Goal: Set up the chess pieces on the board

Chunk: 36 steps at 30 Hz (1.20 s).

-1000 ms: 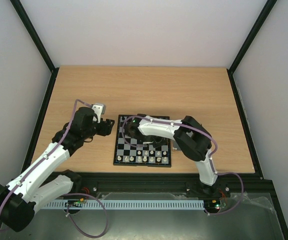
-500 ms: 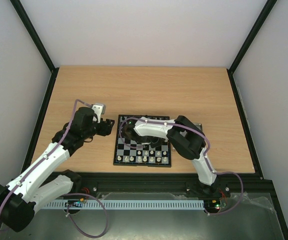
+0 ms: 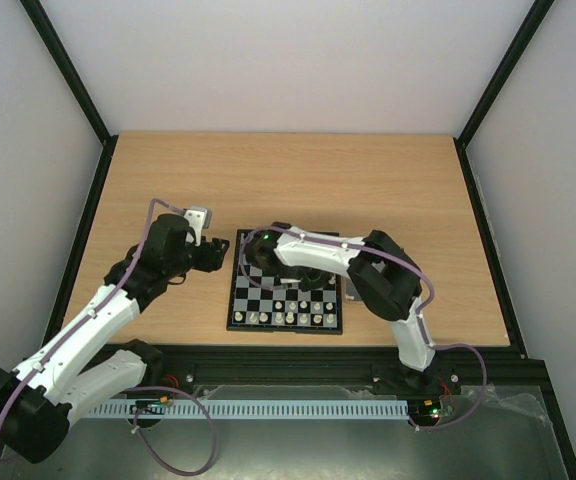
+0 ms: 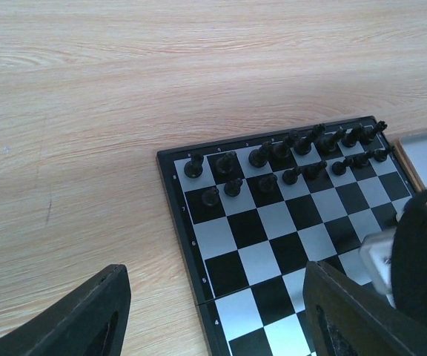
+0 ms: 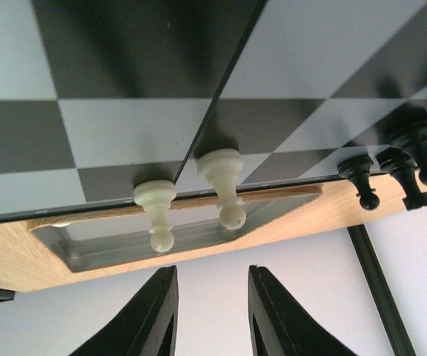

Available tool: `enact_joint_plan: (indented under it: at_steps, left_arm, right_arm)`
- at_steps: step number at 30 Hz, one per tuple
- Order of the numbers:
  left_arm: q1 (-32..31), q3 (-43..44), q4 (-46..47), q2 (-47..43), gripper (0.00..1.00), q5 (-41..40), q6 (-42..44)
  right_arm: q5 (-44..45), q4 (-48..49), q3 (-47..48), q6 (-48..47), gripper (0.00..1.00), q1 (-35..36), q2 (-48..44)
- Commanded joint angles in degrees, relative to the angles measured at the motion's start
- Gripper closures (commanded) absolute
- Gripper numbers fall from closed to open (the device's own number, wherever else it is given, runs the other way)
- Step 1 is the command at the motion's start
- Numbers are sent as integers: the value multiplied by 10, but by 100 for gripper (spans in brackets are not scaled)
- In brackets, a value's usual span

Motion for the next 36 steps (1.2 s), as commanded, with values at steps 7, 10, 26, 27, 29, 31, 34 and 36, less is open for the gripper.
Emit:
enact_joint_plan:
  at_steps: [7, 10, 26, 27, 29, 31, 34, 36]
  left_arm:
    - [1, -4, 8, 14, 33, -4, 9]
    - [1, -6, 14, 12, 33, 6, 11]
    - [-2, -12, 23, 16, 33, -3, 12]
    - [-2, -12, 22, 17, 33, -3, 12]
    - [-2, -12, 22, 20, 33, -2, 13]
    - [-3, -12, 21, 23, 33, -2, 12]
    - [-3, -11, 22, 23, 33, -2, 13]
    - [-3, -12, 22, 22, 33, -1, 14]
  right_arm:
    - [-189, 15, -37, -16, 71, -135, -153]
    - [-276, 73, -96, -46, 74, -198, -210]
    - [-505, 362, -396, -142, 77, -309, -393]
    - [-507, 362, -397, -144, 78, -310, -389]
    - [-506, 363, -400, -147, 80, -309, -380]
    - [-498, 364, -402, -148, 83, -310, -372]
    - [-485, 362, -408, -159, 83, -310, -366]
    - [-474, 361, -413, -167, 83, -310, -364]
